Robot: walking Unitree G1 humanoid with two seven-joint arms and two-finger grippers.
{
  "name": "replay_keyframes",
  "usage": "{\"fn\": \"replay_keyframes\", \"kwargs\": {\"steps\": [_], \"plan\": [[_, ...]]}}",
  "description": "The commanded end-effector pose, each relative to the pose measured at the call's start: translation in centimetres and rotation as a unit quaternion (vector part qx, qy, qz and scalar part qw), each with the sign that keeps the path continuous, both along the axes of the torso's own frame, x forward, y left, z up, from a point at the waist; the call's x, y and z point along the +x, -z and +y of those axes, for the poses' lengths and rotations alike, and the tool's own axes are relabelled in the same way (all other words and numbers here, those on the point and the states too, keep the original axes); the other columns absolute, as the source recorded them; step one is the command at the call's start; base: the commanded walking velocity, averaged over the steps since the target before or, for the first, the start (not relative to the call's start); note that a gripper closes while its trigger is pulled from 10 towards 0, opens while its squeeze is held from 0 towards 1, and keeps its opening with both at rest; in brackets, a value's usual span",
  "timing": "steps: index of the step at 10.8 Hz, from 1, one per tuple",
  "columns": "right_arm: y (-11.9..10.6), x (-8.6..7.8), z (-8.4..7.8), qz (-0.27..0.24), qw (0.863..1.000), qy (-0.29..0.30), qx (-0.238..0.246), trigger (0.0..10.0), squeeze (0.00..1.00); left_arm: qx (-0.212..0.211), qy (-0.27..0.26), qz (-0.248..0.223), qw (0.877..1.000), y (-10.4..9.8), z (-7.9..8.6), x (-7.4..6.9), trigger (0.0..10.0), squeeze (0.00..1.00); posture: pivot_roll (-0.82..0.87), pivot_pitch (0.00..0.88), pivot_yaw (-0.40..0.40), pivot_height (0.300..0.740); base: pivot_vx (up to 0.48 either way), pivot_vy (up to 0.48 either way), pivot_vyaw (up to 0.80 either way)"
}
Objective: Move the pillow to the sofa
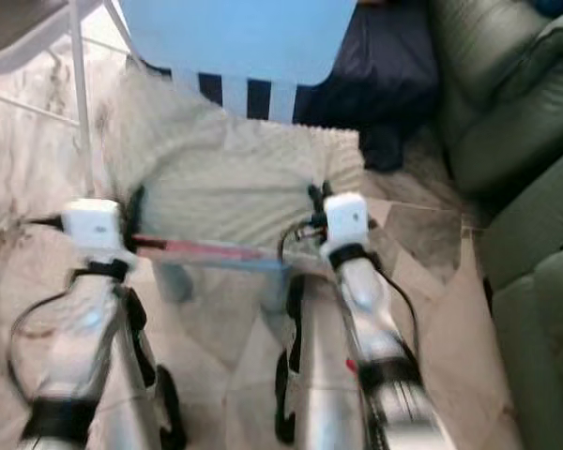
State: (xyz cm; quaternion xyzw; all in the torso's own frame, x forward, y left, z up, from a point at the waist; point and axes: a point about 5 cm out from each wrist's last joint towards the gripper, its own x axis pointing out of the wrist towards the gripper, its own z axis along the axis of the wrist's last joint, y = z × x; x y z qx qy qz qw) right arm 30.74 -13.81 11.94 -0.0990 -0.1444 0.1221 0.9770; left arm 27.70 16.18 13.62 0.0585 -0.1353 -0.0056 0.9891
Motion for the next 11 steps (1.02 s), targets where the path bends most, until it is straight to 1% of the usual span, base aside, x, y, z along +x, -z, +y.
{"fn": "replay_keyframes", "kwargs": {"steps": [1,2,3,4,5,6,7,8,9,11], "plan": [[-1.1,-0.8,-1.5,-0.027,0.999,0.025,-0.013,0.0,0.00,0.006,-0.043,-0.009,0.999,-0.7,1.6,-0.9,0.0,0.00,0.02,0.114,-0.070,0.461,0.000,0.000,0.00],[-1.5,-2.2,-1.6,-0.035,0.999,0.011,-0.028,0.0,0.00,0.018,-0.041,-0.009,0.999,-1.1,1.7,-1.8,0.0,0.00,0.02,0.117,-0.071,0.461,0.000,0.000,0.00],[-1.5,-3.9,-1.9,-0.031,0.999,0.012,-0.037,0.0,0.00,0.031,-0.037,-0.017,0.999,-1.6,1.7,-3.0,0.0,0.00,0.02,0.115,-0.070,0.461,0.000,0.000,0.00],[-0.9,-5.0,-2.2,-0.010,0.999,0.017,-0.042,0.0,0.00,0.032,-0.035,-0.012,0.999,-1.8,1.3,-3.9,0.0,0.00,0.02,0.118,-0.070,0.461,0.000,0.000,0.00],[-0.3,-6.4,-2.7,0.020,0.998,0.024,-0.052,7.3,0.00,0.034,-0.027,0.005,0.999,-1.6,0.8,-4.9,4.3,0.00,0.02,0.120,-0.070,0.461,0.000,0.000,0.00],[0.2,-7.4,-3.0,0.050,0.997,0.026,-0.043,10.0,0.00,0.026,-0.030,0.040,0.998,-0.5,0.9,-5.5,10.0,0.00,0.02,0.128,-0.067,0.461,0.000,0.000,0.00],[0.3,-7.7,-2.9,0.066,0.997,0.022,-0.016,10.0,0.00,0.023,-0.028,0.057,0.998,0.1,0.9,-5.6,10.0,0.00,0.01,0.133,-0.067,0.461,0.000,0.000,0.00],[0.3,-7.8,-2.7,0.073,0.997,0.026,-0.004,10.0,0.00,0.023,-0.026,0.064,0.997,0.2,0.6,-5.5,10.0,0.00,0.01,0.134,-0.068,0.466,0.000,0.000,0.00],[0.2,-8.2,-2.5,0.080,0.997,0.019,-0.003,10.0,0.00,0.009,-0.022,0.074,0.997,0.3,0.4,-5.3,10.0,0.00,0.00,0.134,-0.069,0.490,0.000,0.000,0.00],[0.3,-8.4,-3.0,0.097,0.995,0.026,0.005,10.0,0.00,-0.001,-0.025,0.086,0.996,0.7,0.5,-5.2,10.0,0.00,0.00,0.137,-0.069,0.524,0.000,0.000,0.00]]}}
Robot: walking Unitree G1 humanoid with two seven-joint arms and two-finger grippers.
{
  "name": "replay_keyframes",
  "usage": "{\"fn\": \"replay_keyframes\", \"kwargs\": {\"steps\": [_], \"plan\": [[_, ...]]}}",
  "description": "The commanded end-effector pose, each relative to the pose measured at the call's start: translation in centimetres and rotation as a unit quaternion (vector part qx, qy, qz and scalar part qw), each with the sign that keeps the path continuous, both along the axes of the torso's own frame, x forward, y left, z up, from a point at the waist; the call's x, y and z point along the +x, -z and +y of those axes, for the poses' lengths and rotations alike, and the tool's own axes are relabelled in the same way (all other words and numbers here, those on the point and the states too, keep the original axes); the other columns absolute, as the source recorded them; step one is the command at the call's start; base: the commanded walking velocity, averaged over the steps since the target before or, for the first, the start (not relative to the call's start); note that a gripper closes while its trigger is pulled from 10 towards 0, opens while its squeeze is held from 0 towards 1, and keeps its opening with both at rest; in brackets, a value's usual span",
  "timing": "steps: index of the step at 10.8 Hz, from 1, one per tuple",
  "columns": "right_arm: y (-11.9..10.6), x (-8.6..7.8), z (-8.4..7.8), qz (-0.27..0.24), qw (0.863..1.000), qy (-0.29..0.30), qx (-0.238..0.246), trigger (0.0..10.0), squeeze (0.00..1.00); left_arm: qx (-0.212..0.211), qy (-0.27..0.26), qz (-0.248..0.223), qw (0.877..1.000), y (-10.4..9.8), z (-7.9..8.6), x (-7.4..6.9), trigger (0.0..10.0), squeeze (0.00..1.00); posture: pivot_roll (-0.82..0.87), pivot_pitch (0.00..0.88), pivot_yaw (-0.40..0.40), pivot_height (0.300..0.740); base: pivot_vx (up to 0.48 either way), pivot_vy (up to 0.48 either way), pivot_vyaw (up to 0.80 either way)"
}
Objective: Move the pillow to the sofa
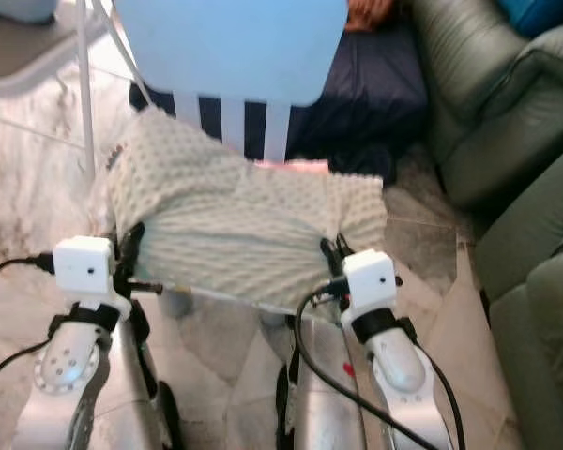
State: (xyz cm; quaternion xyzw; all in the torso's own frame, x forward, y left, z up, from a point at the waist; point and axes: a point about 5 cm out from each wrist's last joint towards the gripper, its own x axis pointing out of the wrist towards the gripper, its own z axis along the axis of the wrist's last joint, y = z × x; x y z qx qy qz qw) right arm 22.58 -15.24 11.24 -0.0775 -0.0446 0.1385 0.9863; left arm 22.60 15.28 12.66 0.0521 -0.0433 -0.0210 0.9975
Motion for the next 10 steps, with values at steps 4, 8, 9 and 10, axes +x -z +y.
{"fn": "replay_keyframes", "kwargs": {"steps": [4,8,9,10], "plan": [[-0.4,0.4,-1.4,0.012,0.999,0.036,0.006,10.0,0.00,0.010,-0.023,0.017,1.000,0.1,1.1,0.2,10.0,0.00,0.00,0.142,-0.075,0.592,0.000,0.000,0.00],[-1.0,2.5,-2.2,0.010,0.999,0.043,-0.017,10.0,0.00,0.036,0.040,0.042,0.998,1.4,0.6,1.7,10.0,0.00,0.01,0.140,-0.089,0.592,0.000,0.000,0.00],[-1.3,3.0,-2.5,0.011,0.999,0.045,-0.024,10.0,0.00,0.046,0.051,0.038,0.997,1.5,0.3,1.6,10.0,0.00,0.01,0.137,-0.087,0.607,0.000,0.000,0.00],[-1.6,3.1,-3.1,0.015,0.999,0.039,-0.033,10.0,0.00,0.055,0.067,0.041,0.995,1.9,-0.2,1.5,10.0,0.00,0.03,0.135,-0.081,0.632,0.000,0.000,0.00]]}}
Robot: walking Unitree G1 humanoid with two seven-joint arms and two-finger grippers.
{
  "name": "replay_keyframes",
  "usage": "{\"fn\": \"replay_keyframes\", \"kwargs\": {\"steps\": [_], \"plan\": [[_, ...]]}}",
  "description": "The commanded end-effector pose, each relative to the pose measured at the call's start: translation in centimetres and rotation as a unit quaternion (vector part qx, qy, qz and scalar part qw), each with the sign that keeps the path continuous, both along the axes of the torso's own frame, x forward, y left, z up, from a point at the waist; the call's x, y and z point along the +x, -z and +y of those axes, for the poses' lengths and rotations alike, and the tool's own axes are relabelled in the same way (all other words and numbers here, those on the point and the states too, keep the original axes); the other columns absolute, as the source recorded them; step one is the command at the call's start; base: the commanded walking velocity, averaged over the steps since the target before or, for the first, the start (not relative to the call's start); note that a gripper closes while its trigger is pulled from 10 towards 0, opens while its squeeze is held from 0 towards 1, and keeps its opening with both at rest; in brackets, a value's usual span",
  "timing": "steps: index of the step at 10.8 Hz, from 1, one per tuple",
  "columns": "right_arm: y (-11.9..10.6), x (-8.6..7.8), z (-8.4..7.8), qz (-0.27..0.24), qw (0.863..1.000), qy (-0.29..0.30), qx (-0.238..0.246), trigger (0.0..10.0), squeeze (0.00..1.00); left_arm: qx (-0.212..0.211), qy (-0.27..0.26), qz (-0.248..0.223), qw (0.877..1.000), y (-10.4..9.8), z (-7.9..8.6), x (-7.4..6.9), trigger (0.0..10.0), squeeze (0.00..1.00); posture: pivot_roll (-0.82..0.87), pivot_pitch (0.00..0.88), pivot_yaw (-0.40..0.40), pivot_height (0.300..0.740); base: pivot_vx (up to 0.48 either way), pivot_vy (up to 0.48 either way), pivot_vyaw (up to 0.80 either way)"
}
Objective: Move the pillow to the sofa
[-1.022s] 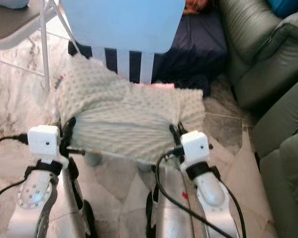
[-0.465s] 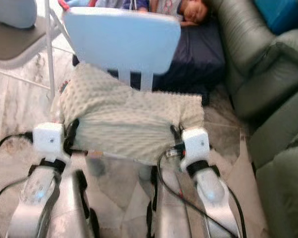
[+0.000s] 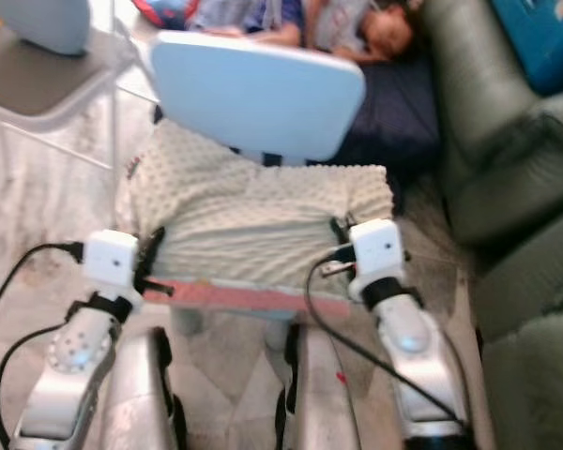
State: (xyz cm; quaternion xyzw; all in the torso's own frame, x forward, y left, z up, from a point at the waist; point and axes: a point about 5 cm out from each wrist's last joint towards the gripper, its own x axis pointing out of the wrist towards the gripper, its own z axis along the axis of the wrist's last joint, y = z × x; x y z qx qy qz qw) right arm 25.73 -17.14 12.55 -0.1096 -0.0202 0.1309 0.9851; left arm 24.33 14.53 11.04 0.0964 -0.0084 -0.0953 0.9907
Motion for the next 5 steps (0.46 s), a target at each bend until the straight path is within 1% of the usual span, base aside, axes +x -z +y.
{"fn": "replay_keyframes", "kwargs": {"steps": [1,2,3,4,5], "plan": [[-0.4,-0.4,-2.1,0.001,1.000,0.031,-0.003,10.0,0.00,0.017,-0.008,-0.006,1.000,0.0,0.2,-0.2,10.0,0.00,0.02,0.136,-0.075,0.647,0.000,0.000,0.00],[-0.3,-1.0,-3.4,0.013,0.999,0.044,0.000,10.0,0.00,0.012,-0.018,-0.003,1.000,0.1,0.2,-0.5,10.0,0.00,0.01,0.132,-0.078,0.672,0.000,0.000,0.00],[-0.3,-1.1,-3.5,0.012,0.998,0.058,0.009,10.0,0.00,-0.012,0.000,0.005,1.000,0.5,0.1,-1.0,10.0,0.00,0.01,0.127,-0.083,0.687,0.000,0.000,0.00],[-0.5,-1.0,-3.2,-0.002,0.997,0.075,0.019,10.0,0.00,0.001,-0.027,0.010,1.000,0.9,0.4,-1.2,10.0,0.00,0.01,0.124,-0.088,0.702,0.000,0.000,0.00],[-0.4,-1.1,-2.1,-0.012,0.995,0.089,0.034,10.0,0.00,0.007,-0.043,0.020,0.999,0.9,0.5,-1.6,10.0,0.00,0.02,0.138,-0.099,0.722,0.000,0.000,0.00]]}}
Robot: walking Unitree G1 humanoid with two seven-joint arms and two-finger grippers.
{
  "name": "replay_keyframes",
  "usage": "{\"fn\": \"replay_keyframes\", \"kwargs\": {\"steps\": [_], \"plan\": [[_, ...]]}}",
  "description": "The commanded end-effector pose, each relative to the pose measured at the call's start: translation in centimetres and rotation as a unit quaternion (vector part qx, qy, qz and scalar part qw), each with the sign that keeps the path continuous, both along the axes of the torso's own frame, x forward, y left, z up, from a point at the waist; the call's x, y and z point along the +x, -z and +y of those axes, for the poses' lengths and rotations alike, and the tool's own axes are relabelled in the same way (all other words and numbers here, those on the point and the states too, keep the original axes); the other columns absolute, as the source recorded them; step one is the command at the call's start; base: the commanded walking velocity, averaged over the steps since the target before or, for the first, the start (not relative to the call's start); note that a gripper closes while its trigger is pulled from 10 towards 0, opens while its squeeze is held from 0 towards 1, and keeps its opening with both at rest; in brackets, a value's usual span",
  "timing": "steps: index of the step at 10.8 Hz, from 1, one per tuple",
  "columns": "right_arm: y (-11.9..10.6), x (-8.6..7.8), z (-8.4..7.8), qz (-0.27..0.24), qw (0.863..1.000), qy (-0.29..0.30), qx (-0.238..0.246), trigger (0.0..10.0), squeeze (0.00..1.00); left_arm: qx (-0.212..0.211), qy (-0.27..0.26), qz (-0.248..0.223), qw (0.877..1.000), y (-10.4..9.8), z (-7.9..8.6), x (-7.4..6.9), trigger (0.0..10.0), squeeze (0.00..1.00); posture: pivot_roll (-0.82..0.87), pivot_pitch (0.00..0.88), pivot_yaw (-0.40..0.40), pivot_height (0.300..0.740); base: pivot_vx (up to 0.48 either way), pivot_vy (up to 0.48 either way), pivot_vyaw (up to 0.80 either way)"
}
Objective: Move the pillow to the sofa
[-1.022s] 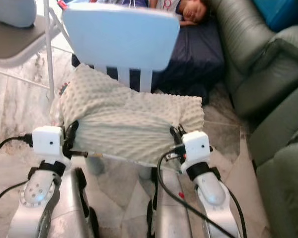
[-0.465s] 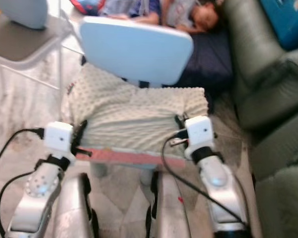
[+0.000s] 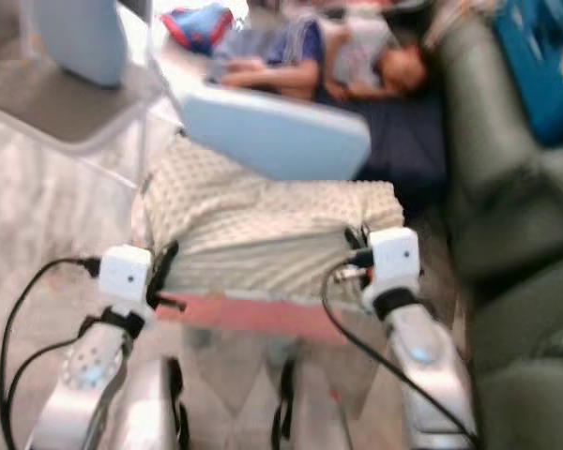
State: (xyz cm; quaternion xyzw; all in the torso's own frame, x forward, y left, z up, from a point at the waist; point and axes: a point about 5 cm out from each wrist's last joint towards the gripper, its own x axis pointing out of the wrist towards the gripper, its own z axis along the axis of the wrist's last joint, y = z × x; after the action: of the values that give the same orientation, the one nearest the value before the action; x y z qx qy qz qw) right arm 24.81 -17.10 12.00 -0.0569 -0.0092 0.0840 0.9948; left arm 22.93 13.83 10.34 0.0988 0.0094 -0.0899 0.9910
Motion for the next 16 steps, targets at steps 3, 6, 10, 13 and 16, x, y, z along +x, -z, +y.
{"fn": "replay_keyframes", "kwargs": {"steps": [3,6,10,13,16], "plan": [[-0.2,-0.5,0.7,-0.008,1.000,0.022,0.009,10.0,0.00,0.039,-0.008,-0.007,0.999,-0.9,2.0,0.0,10.0,0.00,0.03,0.185,-0.108,0.740,0.000,0.000,0.00],[0.1,-0.3,-0.4,-0.006,0.997,0.069,0.018,10.0,0.00,0.039,-0.017,0.002,0.999,-1.3,1.7,1.9,10.0,0.00,-0.01,0.215,-0.088,0.740,0.000,0.000,0.00],[1.1,0.4,0.6,0.043,0.989,0.061,0.128,10.0,0.00,-0.018,-0.008,0.007,1.000,-1.2,-0.3,0.4,10.0,0.00,0.00,0.232,-0.087,0.740,0.000,0.000,0.00],[2.0,0.9,0.3,0.066,0.988,0.096,0.098,10.0,0.00,-0.035,-0.008,0.016,0.999,-1.4,-0.1,0.7,10.0,0.00,0.01,0.237,-0.088,0.740,0.000,0.000,0.00],[2.5,0.8,0.4,0.071,0.990,0.108,0.061,10.0,0.00,-0.038,0.003,0.021,0.999,-1.5,-0.5,0.7,10.0,0.00,0.01,0.251,-0.084,0.740,-0.219,0.000,0.00]]}}
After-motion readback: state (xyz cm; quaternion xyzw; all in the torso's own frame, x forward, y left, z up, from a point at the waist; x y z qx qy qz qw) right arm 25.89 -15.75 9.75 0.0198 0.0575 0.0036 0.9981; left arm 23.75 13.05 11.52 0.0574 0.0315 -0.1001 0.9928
